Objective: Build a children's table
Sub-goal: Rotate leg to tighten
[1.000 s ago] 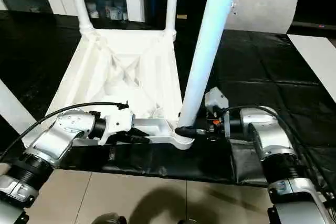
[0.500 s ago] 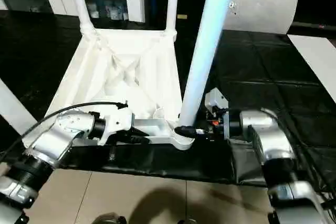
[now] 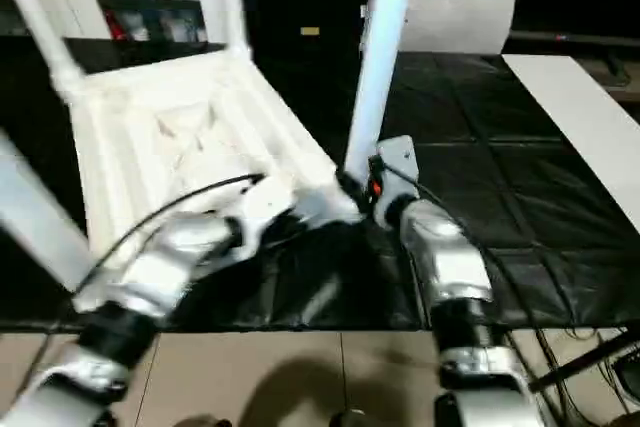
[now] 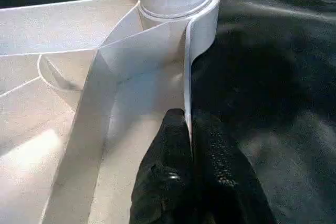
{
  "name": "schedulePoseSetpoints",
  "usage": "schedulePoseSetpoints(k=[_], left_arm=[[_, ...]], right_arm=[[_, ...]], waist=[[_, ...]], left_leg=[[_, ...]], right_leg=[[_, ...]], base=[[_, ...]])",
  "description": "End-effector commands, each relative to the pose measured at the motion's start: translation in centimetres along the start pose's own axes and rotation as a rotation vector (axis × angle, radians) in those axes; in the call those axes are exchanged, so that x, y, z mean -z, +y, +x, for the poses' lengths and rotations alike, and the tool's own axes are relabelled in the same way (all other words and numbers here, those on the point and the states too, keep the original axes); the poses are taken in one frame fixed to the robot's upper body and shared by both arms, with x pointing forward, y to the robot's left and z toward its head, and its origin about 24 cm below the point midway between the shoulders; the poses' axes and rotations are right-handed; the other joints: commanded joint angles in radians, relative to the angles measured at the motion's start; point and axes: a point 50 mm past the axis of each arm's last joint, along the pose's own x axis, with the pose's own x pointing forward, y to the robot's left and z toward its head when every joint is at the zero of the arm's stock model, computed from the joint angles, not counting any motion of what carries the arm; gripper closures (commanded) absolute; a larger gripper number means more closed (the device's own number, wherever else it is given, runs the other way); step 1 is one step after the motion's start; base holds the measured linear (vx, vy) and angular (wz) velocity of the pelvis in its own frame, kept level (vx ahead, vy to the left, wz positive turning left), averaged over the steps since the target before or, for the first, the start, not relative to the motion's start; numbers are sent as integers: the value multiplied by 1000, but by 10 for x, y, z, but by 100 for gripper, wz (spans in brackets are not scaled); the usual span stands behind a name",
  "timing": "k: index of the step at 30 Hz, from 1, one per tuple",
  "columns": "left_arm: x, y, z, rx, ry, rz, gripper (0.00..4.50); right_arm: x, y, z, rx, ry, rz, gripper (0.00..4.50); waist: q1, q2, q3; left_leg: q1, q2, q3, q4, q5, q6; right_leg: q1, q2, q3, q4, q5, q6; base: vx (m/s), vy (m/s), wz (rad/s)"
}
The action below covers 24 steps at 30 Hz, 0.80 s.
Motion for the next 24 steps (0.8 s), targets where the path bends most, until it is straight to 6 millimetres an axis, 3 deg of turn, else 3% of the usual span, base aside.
schedulePoseSetpoints(k=[1,4,9,10,13,15,16,17,19,20,24], left_arm=[[-27,-20,15,52,-97,35,450],[-21,-16,11,35,-66,56,450],[-13,-7,4,23,-43,75,450],[-10,-2,0,20,-39,83,450],[-9,0,-1,21,-39,86,450],[-2,6,-7,32,-29,105,450],[0,8,-9,32,-22,108,450],[0,8,-9,32,-22,108,450],[2,14,-12,27,-15,109,450],[2,15,-13,26,-14,109,450],[6,24,-19,46,-8,140,450]], right_arm=[[10,33,11,-118,31,59,186],[7,27,6,-115,-4,56,163],[4,12,-5,-137,-36,-2,121],[3,1,-15,-177,-37,-32,107],[3,-3,-19,-197,-35,-41,91],[4,-22,-41,-260,-4,-118,66],[4,-28,-47,-271,7,-134,66],[4,-28,-47,-271,7,-134,58],[7,-40,-62,-287,36,-149,34],[8,-43,-64,-288,41,-154,34],[10,-55,-85,-321,68,-193,5]], waist=[[7,-17,-59],[11,-18,-61],[20,-16,-60],[21,-17,-59],[26,-17,-59],[30,-21,-63],[38,-20,-62],[38,-21,-61],[37,-23,-57],[36,-21,-57],[36,-25,-56]], left_leg=[[0,45,-16,-76,-220,52],[-3,46,-14,-75,-185,66],[-3,47,-12,-74,-186,73],[-2,48,-12,-75,-181,74],[-5,48,-12,-74,-172,86],[-5,48,-11,-70,-167,90],[2,51,-8,-67,-160,99],[-3,50,-8,-68,-157,104],[-11,48,-11,-72,-171,101],[-7,48,-11,-71,-186,98],[-9,46,-13,-70,-205,97]], right_leg=[[36,-70,45,-90,-413,-120],[42,-70,46,-81,-323,-148],[45,-71,45,-81,-319,-157],[45,-69,45,-80,-308,-162],[47,-69,45,-78,-288,-166],[49,-70,44,-80,-296,-162],[44,-68,47,-78,-278,-164],[48,-68,46,-76,-266,-167],[50,-70,42,-79,-304,-159],[47,-71,42,-85,-338,-152],[48,-71,41,-92,-401,-128]], base=[[0,0,0],[0,0,0],[0,0,0],[0,0,0],[0,0,0],[0,0,0],[0,0,0],[0,0,0],[0,0,0],[0,0,0],[0,0,0]])
